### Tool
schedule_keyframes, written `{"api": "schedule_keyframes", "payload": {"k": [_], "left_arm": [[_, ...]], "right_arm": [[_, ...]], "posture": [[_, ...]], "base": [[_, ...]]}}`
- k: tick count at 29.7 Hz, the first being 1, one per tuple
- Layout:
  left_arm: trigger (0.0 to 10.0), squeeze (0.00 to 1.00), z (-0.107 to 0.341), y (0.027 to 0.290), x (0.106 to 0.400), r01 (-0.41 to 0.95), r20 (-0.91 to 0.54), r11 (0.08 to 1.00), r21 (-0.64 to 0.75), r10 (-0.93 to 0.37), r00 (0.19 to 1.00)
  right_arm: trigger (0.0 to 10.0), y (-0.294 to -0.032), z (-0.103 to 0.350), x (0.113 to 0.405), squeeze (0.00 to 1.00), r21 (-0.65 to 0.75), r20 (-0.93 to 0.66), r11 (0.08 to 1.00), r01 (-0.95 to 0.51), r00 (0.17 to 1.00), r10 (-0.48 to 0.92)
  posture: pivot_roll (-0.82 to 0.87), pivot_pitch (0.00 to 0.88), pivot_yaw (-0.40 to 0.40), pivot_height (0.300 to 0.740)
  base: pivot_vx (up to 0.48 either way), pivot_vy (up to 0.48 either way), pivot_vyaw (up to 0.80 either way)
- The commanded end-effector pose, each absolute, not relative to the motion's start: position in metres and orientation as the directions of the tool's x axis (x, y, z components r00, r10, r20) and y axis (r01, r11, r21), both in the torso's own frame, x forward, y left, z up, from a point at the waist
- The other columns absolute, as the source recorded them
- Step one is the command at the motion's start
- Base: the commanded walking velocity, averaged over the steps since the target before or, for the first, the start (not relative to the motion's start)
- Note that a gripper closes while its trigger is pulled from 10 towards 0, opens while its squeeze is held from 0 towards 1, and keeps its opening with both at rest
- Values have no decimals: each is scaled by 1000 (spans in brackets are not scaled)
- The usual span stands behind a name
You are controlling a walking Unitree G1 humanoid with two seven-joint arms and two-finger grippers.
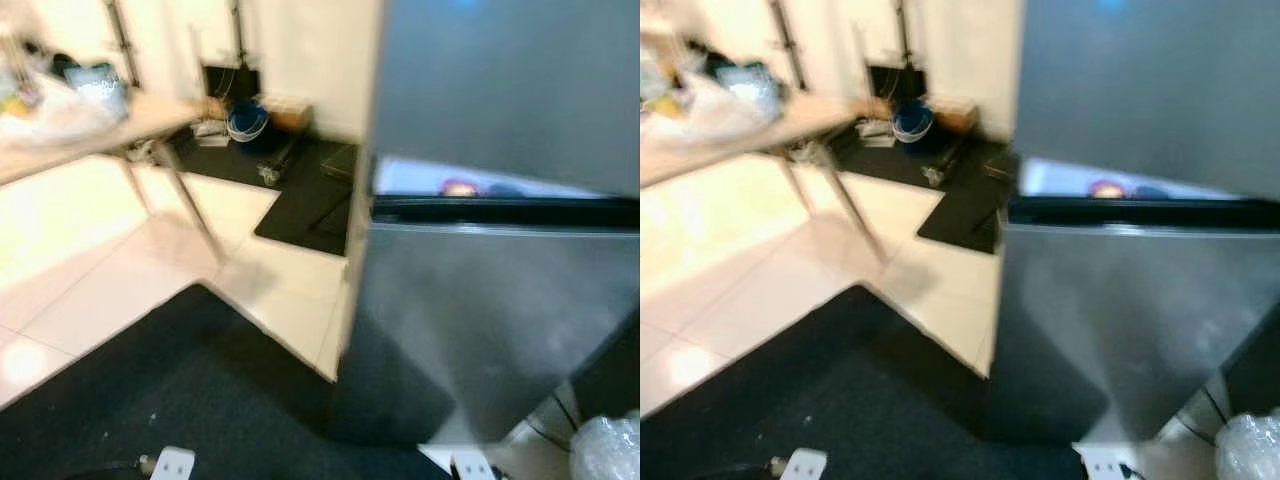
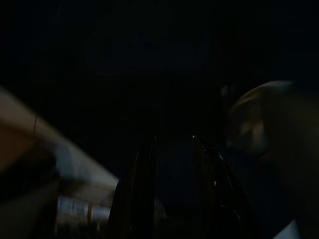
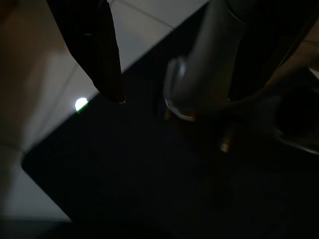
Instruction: Restocking fridge
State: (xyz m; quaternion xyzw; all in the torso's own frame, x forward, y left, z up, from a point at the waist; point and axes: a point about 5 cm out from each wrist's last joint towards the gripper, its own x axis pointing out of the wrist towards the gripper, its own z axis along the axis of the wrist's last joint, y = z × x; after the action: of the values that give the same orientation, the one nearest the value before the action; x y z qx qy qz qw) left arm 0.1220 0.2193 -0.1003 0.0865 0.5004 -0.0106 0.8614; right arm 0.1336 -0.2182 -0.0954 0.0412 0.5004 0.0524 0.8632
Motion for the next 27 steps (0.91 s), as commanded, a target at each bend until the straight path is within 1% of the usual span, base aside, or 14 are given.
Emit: {"api": "schedule_keyframes", "payload": {"k": [1,5,13,27], "left_arm": [[10000,0,-99,218,125,121,-863,983,135,57,502],[10000,0,-101,215,123,130,-869,984,123,44,492],[10000,0,-102,212,124,138,-875,985,107,27,483],[10000,0,-103,211,122,156,-883,981,113,27,468]], "right_arm": [[10000,-224,-97,128,0,95,-874,995,-30,475,98],[10000,-225,-98,125,0,72,-884,997,-30,461,78],[10000,-224,-98,125,0,76,-885,997,-24,459,79],[10000,-219,-101,120,0,94,-887,995,-15,452,91]], "posture": [[41,0,-38,740],[46,0,-38,740],[42,0,-35,740],[42,0,-33,740]], "base": [[0,0,563],[0,0,0],[0,0,0],[271,0,0]]}}
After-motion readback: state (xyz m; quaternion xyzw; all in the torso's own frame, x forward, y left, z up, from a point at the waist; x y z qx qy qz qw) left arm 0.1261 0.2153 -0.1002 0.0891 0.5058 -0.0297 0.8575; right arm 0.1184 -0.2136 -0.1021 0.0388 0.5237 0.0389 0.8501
